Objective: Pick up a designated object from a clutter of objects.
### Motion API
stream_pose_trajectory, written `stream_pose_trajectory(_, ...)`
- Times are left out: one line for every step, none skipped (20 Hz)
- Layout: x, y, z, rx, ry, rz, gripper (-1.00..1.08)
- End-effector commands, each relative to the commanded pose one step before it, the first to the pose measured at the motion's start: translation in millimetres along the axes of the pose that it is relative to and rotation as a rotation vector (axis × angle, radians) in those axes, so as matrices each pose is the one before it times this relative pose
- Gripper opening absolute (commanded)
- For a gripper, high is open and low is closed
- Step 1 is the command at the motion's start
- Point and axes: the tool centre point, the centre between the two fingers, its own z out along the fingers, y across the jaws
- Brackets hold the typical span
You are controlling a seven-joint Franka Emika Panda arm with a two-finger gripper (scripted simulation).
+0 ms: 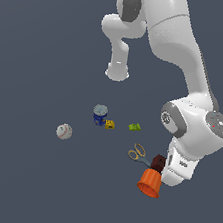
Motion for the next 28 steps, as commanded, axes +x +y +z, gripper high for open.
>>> stream_pose_trajectory(1.8, -0.3, 1.84, -0.00028, 0.00159, -0.00834, 1.0)
stream_pose_trajectory(-0.95, -0.16, -0.81, 0.00062, -0.00121, 0.00459, 1.0)
stream_pose_trajectory(-0.02, 0.01, 0.4, 0.0, 0.0, 0.0, 1.0)
stream_pose_trajectory(-0.05, 0.04, 1.2, 0.0, 0.0, 0.0, 1.0)
stream_pose_trajectory(-0.08, 0.07, 1.99, 0.0, 0.0, 0.0, 1.0)
stream_pose_trajectory(0.2, -0.25, 2.68, -0.00009, 0.00013, -0.00067, 1.0)
stream_pose_trajectory(-0.16, 0.11, 3.57, 0.0, 0.0, 0.0, 1.0)
stream_pose_trajectory(0.11, -0.21, 4.24, -0.00009, 0.00012, -0.00067, 1.0)
stream_pose_trajectory(0.06, -0.21, 4.99, -0.00008, 0.00012, -0.00068, 1.0)
stream_pose_trajectory(0.0, -0.2, 5.73, -0.00008, 0.00011, -0.00068, 1.0)
stream_pose_trajectory(-0.03, -0.2, 6.19, -0.00008, 0.00011, -0.00068, 1.0)
stream_pose_trajectory(0.01, -0.21, 5.49, -0.00008, 0.00012, -0.00068, 1.0)
stream_pose_trajectory(-0.01, -0.11, 4.64, -0.00006, 0.00009, -0.00048, 1.0)
stream_pose_trajectory(0.08, -0.1, 3.76, -0.00006, 0.0001, -0.00047, 1.0)
stream_pose_trajectory(-0.05, 0.16, 2.97, 0.0, 0.0, 0.0, 1.0)
stream_pose_trajectory(0.07, 0.19, 2.1, 0.0, 0.0, 0.0, 1.0)
stream_pose_trajectory(0.19, 0.23, 1.24, 0.0, 0.0, 0.0, 1.0)
stream_pose_trajectory(0.3, 0.27, 0.38, 0.0, 0.0, 0.0, 1.0)
stream_pose_trajectory(0.34, 0.25, -0.32, 0.0, 0.0, 0.0, 1.0)
stream_pose_trajectory(0.13, 0.09, -0.23, 0.0, 0.0, 0.0, 1.0)
stream_pose_trajectory(0.0, 0.0, 0.0, 0.0, 0.0, 0.0, -1.0)
stream_pose_trajectory(0.0, 0.0, 0.0, 0.0, 0.0, 0.0, -1.0)
stream_pose_trajectory(0.0, 0.0, 0.0, 0.0, 0.0, 0.0, -1.0)
stream_pose_trajectory(0.0, 0.0, 0.0, 0.0, 0.0, 0.0, -1.0)
stream_pose_trajectory(0.0, 0.0, 0.0, 0.0, 0.0, 0.0, -1.0)
stream_pose_trajectory(0.0, 0.0, 0.0, 0.0, 0.0, 0.0, -1.0)
stream_pose_trajectory(0.0, 0.0, 0.0, 0.0, 0.0, 0.0, -1.0)
stream_pose_trajectory(0.0, 0.0, 0.0, 0.0, 0.0, 0.0, -1.0)
